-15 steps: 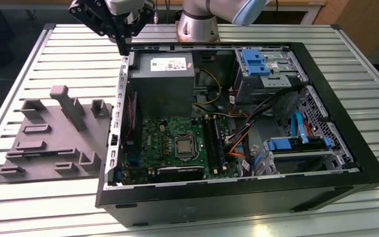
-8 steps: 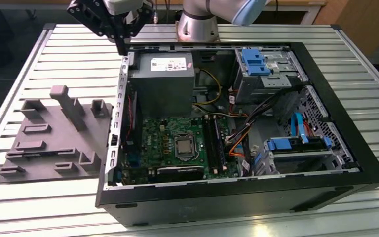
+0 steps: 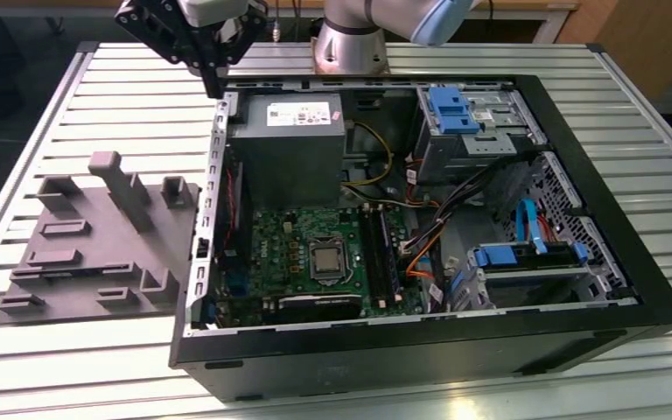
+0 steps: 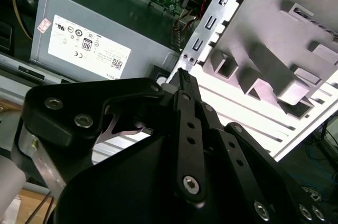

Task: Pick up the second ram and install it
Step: 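Reach for the second ram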

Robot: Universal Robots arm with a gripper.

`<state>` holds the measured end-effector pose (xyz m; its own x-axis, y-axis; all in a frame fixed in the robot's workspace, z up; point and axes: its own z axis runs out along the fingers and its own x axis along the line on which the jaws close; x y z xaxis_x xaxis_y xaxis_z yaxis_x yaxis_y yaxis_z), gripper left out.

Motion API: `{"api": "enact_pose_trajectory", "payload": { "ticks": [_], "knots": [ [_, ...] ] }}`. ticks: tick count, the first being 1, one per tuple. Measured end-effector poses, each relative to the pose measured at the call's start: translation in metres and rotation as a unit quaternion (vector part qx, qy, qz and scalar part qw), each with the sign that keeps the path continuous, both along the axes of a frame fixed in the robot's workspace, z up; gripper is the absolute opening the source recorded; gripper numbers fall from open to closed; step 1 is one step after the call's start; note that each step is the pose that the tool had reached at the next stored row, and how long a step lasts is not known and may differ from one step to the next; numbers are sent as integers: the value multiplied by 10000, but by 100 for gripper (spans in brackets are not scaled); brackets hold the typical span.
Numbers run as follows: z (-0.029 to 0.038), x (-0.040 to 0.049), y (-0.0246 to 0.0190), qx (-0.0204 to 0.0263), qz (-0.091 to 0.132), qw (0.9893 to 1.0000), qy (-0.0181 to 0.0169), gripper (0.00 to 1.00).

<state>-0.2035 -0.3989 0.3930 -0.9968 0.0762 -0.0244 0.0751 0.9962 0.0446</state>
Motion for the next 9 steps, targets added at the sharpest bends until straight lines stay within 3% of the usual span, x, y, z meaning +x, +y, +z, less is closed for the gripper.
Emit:
{"api": "enact_pose_trajectory", "payload": {
  "ticks": [9],
  "knots": [
    [0,-35,0,0,0,10000,0,11]
  ]
}}
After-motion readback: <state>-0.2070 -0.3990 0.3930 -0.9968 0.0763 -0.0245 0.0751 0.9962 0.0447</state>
